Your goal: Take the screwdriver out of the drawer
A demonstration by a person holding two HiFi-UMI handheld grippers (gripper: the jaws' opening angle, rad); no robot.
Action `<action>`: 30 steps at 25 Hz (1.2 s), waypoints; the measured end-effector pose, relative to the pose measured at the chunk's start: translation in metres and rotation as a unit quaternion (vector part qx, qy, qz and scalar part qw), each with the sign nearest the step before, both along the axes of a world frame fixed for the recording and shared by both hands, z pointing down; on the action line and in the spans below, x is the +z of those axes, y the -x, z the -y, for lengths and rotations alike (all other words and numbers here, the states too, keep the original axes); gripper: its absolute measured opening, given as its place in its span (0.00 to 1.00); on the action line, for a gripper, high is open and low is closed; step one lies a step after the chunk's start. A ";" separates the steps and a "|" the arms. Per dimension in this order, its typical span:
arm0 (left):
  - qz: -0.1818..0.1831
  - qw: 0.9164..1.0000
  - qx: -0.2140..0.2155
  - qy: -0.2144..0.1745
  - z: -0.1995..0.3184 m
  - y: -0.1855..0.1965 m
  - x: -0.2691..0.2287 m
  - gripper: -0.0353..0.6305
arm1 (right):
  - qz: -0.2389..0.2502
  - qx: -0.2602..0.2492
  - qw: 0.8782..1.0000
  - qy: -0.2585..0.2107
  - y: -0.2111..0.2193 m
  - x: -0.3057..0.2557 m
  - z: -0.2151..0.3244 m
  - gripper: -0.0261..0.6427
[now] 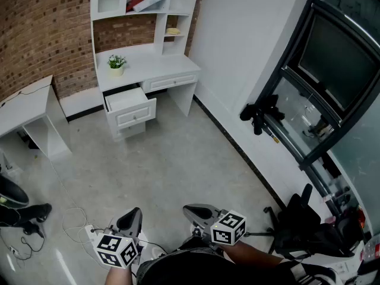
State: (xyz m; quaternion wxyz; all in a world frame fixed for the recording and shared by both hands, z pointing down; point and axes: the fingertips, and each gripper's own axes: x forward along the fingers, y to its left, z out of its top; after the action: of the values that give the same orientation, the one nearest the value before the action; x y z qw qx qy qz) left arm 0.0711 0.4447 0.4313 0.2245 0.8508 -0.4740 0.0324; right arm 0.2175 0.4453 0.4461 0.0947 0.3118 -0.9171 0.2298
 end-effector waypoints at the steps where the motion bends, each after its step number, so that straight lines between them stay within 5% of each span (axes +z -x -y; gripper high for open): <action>1: 0.002 1.000 0.002 0.000 0.000 0.002 -0.001 0.08 | -0.001 0.002 1.000 0.000 0.001 0.000 0.000 0.05; 30: 0.010 1.000 0.010 0.005 -0.024 0.027 0.004 0.08 | -0.018 0.003 1.000 -0.009 0.026 -0.003 -0.011 0.05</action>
State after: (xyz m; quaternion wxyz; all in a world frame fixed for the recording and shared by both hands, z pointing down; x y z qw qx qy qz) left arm 0.0445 0.4686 0.4358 0.2242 0.8537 -0.4678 0.0452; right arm 0.1915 0.4560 0.4430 0.1073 0.3192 -0.9165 0.2160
